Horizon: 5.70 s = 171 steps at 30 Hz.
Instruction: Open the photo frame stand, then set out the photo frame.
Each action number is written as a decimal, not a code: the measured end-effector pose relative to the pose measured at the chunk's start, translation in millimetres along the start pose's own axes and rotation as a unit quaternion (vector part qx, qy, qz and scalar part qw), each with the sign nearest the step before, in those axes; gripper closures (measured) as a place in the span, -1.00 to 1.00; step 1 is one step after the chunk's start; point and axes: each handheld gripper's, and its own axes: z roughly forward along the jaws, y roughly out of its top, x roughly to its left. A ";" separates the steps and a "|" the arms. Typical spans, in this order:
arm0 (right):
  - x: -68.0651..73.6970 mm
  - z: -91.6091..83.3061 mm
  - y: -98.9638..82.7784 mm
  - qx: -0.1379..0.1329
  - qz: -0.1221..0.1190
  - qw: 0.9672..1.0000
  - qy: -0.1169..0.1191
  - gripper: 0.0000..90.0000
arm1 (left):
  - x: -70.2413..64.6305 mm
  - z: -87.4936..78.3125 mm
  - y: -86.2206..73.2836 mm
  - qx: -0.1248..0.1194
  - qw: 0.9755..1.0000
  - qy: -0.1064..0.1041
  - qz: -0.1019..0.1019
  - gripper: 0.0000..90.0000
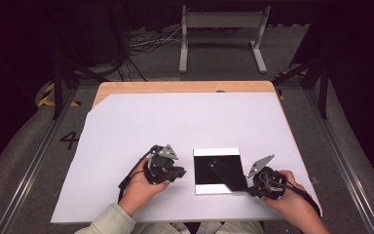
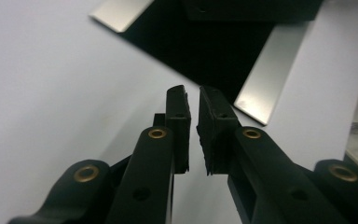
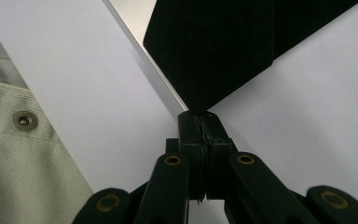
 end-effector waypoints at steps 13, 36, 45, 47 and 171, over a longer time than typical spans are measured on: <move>-3.2 -5.5 -3.5 -0.023 0.011 1.000 0.015 1.00 | -27.5 40.0 9.4 0.023 0.998 -0.016 0.049 0.96; -2.2 -41.7 7.6 -0.129 0.013 0.991 0.012 1.00 | -32.8 41.1 10.7 0.031 0.997 -0.005 0.065 1.00; -0.7 -46.9 13.9 -0.146 0.010 0.989 0.003 1.00 | -32.6 41.1 10.9 0.031 0.997 -0.005 0.065 1.00; -0.5 -48.2 15.7 -0.149 0.008 0.989 0.001 1.00 | -32.6 41.0 10.9 0.031 0.997 -0.005 0.064 1.00; -56.6 8.9 95.1 0.003 0.183 0.974 0.136 -0.37 | 6.4 -25.1 -9.1 -0.007 0.997 0.073 0.006 0.72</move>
